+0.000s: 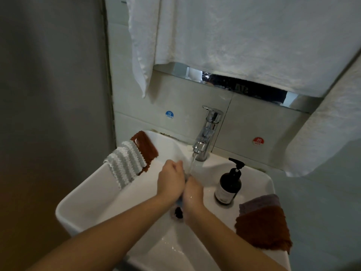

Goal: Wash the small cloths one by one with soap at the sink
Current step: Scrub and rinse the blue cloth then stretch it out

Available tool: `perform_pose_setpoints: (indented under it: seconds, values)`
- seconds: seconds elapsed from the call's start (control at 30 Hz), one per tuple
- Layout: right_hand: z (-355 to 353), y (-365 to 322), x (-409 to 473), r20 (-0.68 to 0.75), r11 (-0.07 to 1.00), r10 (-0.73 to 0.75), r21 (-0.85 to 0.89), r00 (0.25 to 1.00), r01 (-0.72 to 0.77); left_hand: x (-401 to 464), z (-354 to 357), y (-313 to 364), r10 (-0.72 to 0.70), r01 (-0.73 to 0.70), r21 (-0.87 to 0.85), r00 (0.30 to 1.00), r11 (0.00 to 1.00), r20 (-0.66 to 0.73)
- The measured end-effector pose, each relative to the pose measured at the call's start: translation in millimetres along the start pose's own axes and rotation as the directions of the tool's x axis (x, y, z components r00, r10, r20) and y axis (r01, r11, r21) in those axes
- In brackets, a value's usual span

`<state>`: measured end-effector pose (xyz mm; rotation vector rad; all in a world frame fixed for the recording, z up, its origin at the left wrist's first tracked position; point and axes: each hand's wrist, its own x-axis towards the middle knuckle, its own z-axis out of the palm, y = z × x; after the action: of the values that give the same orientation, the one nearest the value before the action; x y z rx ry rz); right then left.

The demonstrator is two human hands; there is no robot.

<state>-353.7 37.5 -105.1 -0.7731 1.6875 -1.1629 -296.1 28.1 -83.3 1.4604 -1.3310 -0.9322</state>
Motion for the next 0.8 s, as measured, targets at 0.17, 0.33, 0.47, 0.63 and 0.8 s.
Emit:
perform_pose_setpoints:
  seconds: [0.17, 0.33, 0.47, 0.63, 0.8]
  values:
    - [-22.0, 5.1, 10.8, -0.017, 0.979, -0.075, -0.194, 0.997, 0.07, 9.2, -0.9, -3.5, -0.046, 0.044, 0.016, 0.986, 0.999, 0.161]
    - [-39.4, -7.1, 0.6, -0.023, 0.881, -0.156, -0.455, 0.988, 0.128, 15.7, -11.0, 7.2, -0.041, 0.055, -0.073, 0.984, 0.996, 0.175]
    - [-51.3, -29.0, -17.4, 0.202, 0.984, -0.116, -0.109, 0.972, 0.14, 12.5, -27.5, 16.0, 0.004, 0.085, -0.232, 0.935, 0.969, 0.355]
    - [-50.7, -21.8, -16.5, 0.245, 0.972, -0.175, -0.113, 0.954, 0.208, 12.7, -37.2, 7.4, 0.076, 0.023, -0.216, 0.896, 0.976, 0.439]
    - [-53.5, -21.4, -10.7, 0.208, 0.986, -0.168, 0.033, 0.964, 0.165, 26.9, -42.8, -1.8, 0.182, -0.289, 0.107, 0.807, 0.951, 0.562]
